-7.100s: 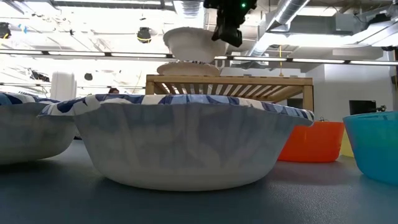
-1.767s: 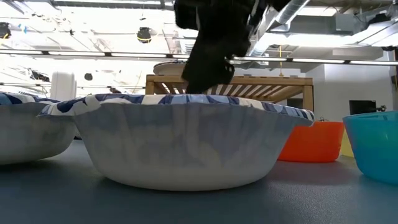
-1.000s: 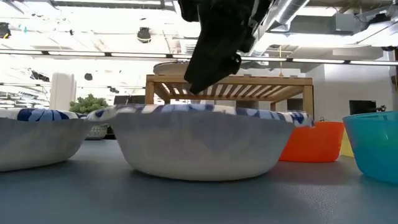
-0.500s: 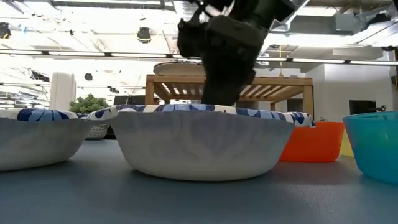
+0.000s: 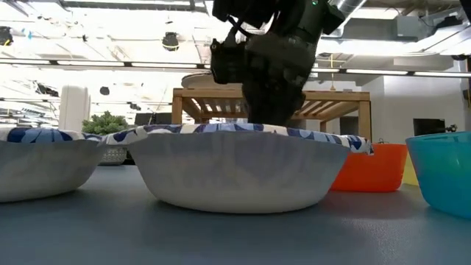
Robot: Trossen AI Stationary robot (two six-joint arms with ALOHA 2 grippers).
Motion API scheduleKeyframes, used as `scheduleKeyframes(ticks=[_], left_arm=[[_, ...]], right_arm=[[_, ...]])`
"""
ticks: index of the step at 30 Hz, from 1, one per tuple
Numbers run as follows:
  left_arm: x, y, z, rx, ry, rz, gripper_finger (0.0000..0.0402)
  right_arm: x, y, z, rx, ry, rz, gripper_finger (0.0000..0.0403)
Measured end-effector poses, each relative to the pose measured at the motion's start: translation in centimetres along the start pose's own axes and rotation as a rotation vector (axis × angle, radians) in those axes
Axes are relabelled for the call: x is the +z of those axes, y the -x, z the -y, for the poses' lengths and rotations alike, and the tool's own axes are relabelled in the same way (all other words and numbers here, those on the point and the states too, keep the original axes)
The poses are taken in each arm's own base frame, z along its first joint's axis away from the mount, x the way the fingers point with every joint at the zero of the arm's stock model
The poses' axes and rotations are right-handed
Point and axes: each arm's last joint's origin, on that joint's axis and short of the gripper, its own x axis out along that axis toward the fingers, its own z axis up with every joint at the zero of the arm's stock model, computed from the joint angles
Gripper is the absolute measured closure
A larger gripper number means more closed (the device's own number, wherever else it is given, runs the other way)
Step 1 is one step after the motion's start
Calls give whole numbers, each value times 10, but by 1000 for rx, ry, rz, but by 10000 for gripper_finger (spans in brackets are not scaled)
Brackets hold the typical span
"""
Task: Place and stack bowls onto a shelf
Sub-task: Stack the right patterned bowl on top of the white patterned bowl on the shelf
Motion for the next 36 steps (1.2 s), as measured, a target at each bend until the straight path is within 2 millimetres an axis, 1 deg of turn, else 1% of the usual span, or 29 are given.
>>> scheduleKeyframes(ticks=[2,3,6,10,11,14,19,21,23,25,27,31,36], left_arm=[[0,0,0,3,0,3,205],[0,0,0,5,0,5,205],[0,0,0,8,1,7,205],[0,0,0,13,1,12,205],[1,0,0,19,0,16,205],[1,0,-1,36,0,30,205],[1,0,-1,46,8,39,205],[1,0,-1,48,26,45,205],[2,0,-1,51,32,49,205],[2,0,-1,50,35,51,205],[2,0,-1,49,42,53,205],[5,0,1,36,66,75,205],[9,0,4,13,63,109,205]], right_arm=[[0,1,2,-1,-5,-9,371],[-1,1,3,6,-7,-20,381],[0,3,5,21,-18,-48,379],[4,13,5,1,-25,-106,377],[6,18,5,-4,-26,-122,381],[15,40,6,-13,-29,-149,381],[33,85,14,-26,-62,-147,381],[38,110,19,-25,-76,-120,381],[45,130,25,-19,-97,-75,381],[48,154,32,-1,-121,-25,381],[50,174,39,24,-143,17,381],[47,221,58,46,-229,110,381],[32,276,84,47,-354,249,381]])
